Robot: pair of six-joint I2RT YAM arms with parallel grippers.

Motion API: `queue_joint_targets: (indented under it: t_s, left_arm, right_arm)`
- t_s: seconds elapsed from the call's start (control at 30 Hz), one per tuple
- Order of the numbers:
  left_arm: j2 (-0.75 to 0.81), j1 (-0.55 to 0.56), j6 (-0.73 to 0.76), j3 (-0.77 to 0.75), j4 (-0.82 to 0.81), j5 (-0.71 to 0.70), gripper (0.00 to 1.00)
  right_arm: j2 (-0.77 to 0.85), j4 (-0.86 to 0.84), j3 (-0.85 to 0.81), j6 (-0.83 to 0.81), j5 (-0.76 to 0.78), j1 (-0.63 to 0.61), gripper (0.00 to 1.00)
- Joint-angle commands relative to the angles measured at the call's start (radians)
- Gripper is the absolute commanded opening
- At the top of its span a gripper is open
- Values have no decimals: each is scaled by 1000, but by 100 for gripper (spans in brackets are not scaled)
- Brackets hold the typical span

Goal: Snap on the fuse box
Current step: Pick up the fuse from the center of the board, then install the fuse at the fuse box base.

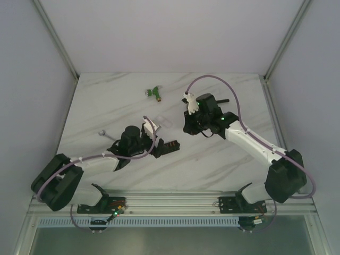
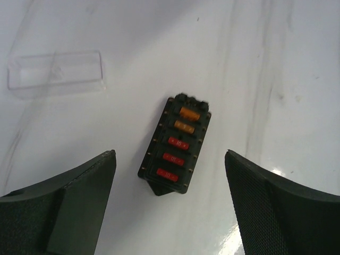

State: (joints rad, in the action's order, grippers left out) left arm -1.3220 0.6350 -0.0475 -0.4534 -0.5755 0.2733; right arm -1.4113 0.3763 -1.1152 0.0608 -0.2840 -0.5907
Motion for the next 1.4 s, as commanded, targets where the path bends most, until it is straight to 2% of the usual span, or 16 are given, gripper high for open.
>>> queue_joint_targets:
  t_s: [0.0,0.1,0.37,0.67,1.0,1.37]
  left_arm:
    - [-79,0,59,-48,32,-7,92]
    - [-170,0,80,-81,41,28,91]
    - [-244,3,119,-129,80,99,83]
    - [-299,5,145,-162,115,117,68]
    - [-293,5,132,-141,82,150,54]
    - [-289,5,131,-132,71,162,51]
  right_arm:
    - [-53,-6,1,102,133,-15,0]
    - [-87,-7,-9,131,144,-31,0]
    - [-189,36,-46,226,261,-78,0]
    - [-239,40,-71,271,318,-130,0]
    - [-296,21,-90,266,344,-176,0]
    - [-332,-27,-71,164,331,-179,0]
